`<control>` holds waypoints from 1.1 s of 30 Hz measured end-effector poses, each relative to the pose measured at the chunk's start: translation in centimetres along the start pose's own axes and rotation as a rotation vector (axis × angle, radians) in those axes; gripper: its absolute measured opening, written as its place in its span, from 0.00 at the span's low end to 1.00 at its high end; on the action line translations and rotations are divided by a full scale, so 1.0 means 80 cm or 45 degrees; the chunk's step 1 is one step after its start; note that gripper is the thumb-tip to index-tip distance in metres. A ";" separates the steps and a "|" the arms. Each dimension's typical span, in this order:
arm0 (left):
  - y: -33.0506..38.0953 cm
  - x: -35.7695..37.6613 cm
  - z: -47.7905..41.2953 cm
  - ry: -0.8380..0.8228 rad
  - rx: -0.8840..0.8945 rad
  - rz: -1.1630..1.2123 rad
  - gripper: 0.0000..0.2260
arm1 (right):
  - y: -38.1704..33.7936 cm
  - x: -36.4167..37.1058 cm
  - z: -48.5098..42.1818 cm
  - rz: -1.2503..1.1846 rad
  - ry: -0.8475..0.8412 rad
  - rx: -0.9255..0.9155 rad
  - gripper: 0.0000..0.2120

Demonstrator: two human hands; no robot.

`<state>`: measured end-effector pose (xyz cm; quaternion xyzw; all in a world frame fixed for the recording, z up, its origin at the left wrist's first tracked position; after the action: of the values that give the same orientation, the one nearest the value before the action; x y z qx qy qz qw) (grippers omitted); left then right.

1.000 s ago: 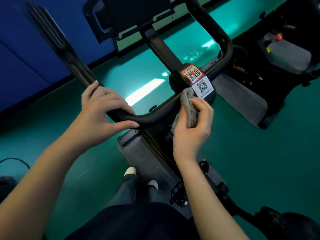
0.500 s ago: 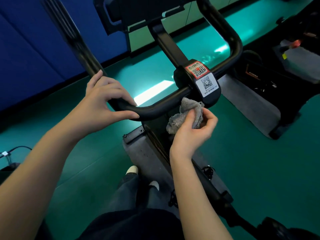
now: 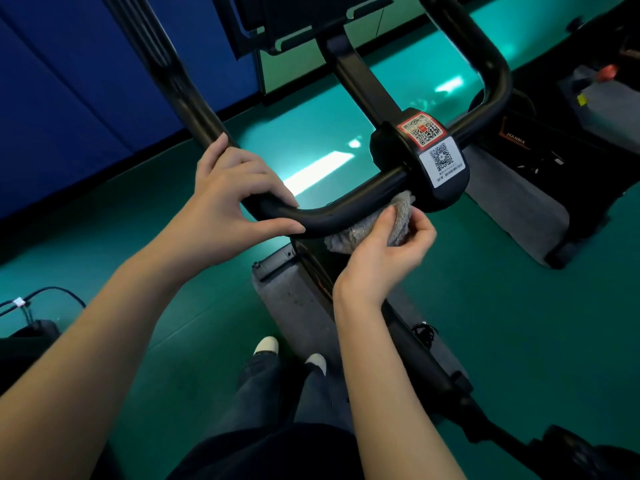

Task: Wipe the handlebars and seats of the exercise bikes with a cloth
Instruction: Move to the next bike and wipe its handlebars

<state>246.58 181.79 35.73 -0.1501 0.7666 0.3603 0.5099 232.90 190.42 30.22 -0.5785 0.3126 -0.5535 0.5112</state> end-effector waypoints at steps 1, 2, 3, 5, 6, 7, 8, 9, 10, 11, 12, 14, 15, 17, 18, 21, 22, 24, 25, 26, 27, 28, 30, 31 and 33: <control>0.000 0.000 0.000 0.000 0.005 0.001 0.13 | 0.000 0.002 0.003 -0.021 -0.013 0.014 0.09; 0.001 0.000 0.001 0.002 0.006 0.002 0.13 | 0.000 0.002 0.005 -0.041 -0.029 0.025 0.08; 0.001 -0.001 0.001 0.005 0.005 0.003 0.12 | 0.001 0.001 0.009 -0.057 -0.047 0.032 0.08; 0.000 -0.001 0.001 0.003 0.008 -0.001 0.13 | 0.003 -0.002 0.020 -0.071 -0.086 0.033 0.09; 0.000 -0.001 0.001 0.000 0.013 -0.008 0.13 | 0.003 -0.004 0.028 -0.069 -0.100 0.031 0.10; 0.000 -0.001 0.001 -0.002 0.021 -0.017 0.13 | 0.005 -0.005 0.037 -0.072 -0.109 0.034 0.11; 0.000 -0.002 0.001 -0.007 0.031 -0.025 0.13 | 0.007 -0.006 0.046 -0.083 -0.114 0.053 0.11; -0.001 -0.003 0.000 -0.019 0.044 -0.028 0.13 | 0.009 -0.006 0.055 -0.100 -0.116 0.089 0.11; -0.002 -0.004 0.000 -0.038 0.061 -0.030 0.14 | 0.011 -0.006 0.064 -0.122 -0.117 0.139 0.10; -0.003 -0.006 0.000 -0.057 0.080 -0.034 0.14 | 0.013 -0.005 0.071 -0.143 -0.117 0.192 0.09; -0.004 -0.008 0.000 -0.073 0.099 -0.040 0.15 | 0.015 -0.004 0.078 -0.158 -0.115 0.240 0.09; -0.007 -0.011 -0.001 -0.103 0.128 -0.055 0.15 | 0.018 0.000 0.089 -0.178 -0.106 0.321 0.08; -0.009 -0.012 -0.002 -0.114 0.140 -0.062 0.14 | 0.020 0.002 0.094 -0.192 -0.107 0.363 0.08; -0.010 -0.013 -0.002 -0.126 0.156 -0.074 0.14 | 0.023 0.005 0.107 -0.218 -0.132 0.444 0.07; -0.011 -0.012 -0.002 -0.128 0.160 -0.082 0.14 | 0.025 0.004 0.114 -0.221 -0.159 0.471 0.07; -0.013 -0.011 -0.001 -0.125 0.167 -0.087 0.14 | 0.022 -0.008 0.125 -0.136 -0.238 0.477 0.07; -0.014 -0.011 -0.001 -0.123 0.172 -0.082 0.14 | 0.017 -0.015 0.122 -0.101 -0.216 0.434 0.07; -0.016 -0.011 0.000 -0.120 0.182 -0.073 0.14 | 0.003 -0.026 0.102 -0.085 -0.093 0.249 0.08; -0.017 -0.011 0.001 -0.120 0.185 -0.068 0.14 | -0.006 -0.030 0.088 -0.086 -0.034 0.123 0.08; -0.017 -0.011 0.001 -0.119 0.189 -0.064 0.14 | -0.014 -0.030 0.073 -0.076 -0.002 0.000 0.09; -0.018 -0.010 0.001 -0.117 0.193 -0.061 0.14 | -0.022 -0.026 0.060 -0.055 -0.007 -0.102 0.10; -0.018 -0.010 0.001 -0.115 0.197 -0.061 0.14 | -0.026 -0.020 0.050 -0.025 -0.048 -0.176 0.10; -0.018 -0.010 0.001 -0.115 0.200 -0.061 0.14 | -0.026 -0.007 0.045 0.082 -0.187 -0.267 0.09; -0.019 -0.010 0.001 -0.114 0.200 -0.058 0.14 | -0.024 -0.002 0.050 0.157 -0.254 -0.306 0.09; -0.019 -0.010 0.002 -0.109 0.198 -0.053 0.15 | -0.020 0.000 0.066 0.290 -0.371 -0.403 0.10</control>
<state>247.94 180.74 35.78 -0.1104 0.7665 0.2950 0.5597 237.63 192.13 32.41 -0.6861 0.3817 -0.3472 0.5129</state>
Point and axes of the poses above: each hand's wrist, its own z-axis away from the middle knuckle, its own x-axis out of the palm, y = z × x, the point moved 1 cm from there along -z, towards the middle knuckle, and after that the axes turned 11 degrees about -z, right-handed, at the moved point
